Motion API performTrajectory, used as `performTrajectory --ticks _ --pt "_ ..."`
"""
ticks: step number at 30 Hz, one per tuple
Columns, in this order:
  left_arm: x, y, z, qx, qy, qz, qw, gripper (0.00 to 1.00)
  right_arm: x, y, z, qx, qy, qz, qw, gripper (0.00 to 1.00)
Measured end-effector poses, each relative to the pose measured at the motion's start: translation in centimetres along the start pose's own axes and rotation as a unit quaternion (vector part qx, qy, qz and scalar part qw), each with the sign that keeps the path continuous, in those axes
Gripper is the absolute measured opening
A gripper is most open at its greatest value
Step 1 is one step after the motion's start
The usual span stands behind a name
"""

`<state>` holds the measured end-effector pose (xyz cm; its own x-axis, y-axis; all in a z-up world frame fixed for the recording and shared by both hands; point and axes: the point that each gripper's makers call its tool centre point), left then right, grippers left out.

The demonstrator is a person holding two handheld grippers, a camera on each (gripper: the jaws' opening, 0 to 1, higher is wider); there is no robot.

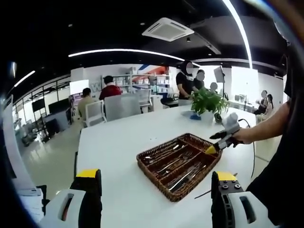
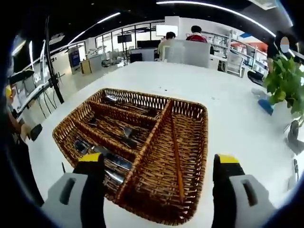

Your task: Arrange the knives, forks, and spoons in their matching storage slots by inserting each utensil handle-first until every utensil is classified and aligned in the correct compartment

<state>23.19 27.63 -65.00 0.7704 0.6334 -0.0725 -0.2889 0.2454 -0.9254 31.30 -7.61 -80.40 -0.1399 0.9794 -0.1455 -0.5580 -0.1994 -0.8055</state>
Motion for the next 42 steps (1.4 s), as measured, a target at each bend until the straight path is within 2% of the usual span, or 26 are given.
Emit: performTrajectory --ticks 6,10,24,29,32,36,42 --pt "-0.2 0.1 0.0 -0.001 0.002 -0.001 1.0000 1.00 0.1 0.0 0.4 -0.003 0.000 0.012 0.9999 0.99" --pt "-0.4 -0.2 0.0 -0.003 0.001 -0.002 1.0000 1.00 -0.4 -0.7 1.1 -0.024 0.003 0.009 0.9997 0.99" --pt "-1.9 -0.7 -0.3 -0.002 0.009 -0.011 0.9999 1.00 -1.4 -1.5 3.9 -0.053 -0.015 0.013 0.9984 0.99" --pt "-3.0 -0.9 -0.8 -0.003 0.015 -0.012 0.9998 1.00 -1.7 -1.7 5.1 -0.071 -0.035 0.022 0.9966 0.99" --pt "-3.5 -1.1 -1.0 -0.003 0.016 -0.012 0.9998 1.00 -2.0 -1.5 5.8 -0.079 -0.037 0.065 0.9940 0.99" --pt "-4.1 -1.2 -1.3 -0.004 0.018 -0.013 0.9997 1.00 -2.1 -1.5 6.6 -0.086 -0.050 0.067 0.9927 0.99" --pt "-5.1 -1.3 -1.8 -0.005 0.024 -0.016 0.9996 1.00 -1.1 -2.2 8.5 -0.117 -0.098 0.056 0.9867 0.99"
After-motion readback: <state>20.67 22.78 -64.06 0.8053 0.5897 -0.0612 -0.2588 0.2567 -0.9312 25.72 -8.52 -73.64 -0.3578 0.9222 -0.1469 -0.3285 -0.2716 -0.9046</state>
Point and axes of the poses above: the point that each gripper's makers call its tool centre point, and the gripper's own axes: z roughly backward along the fingers, x roughly to its left, y roughly out of its underside, and after that the axes turned 15 degrees about y, right-handed
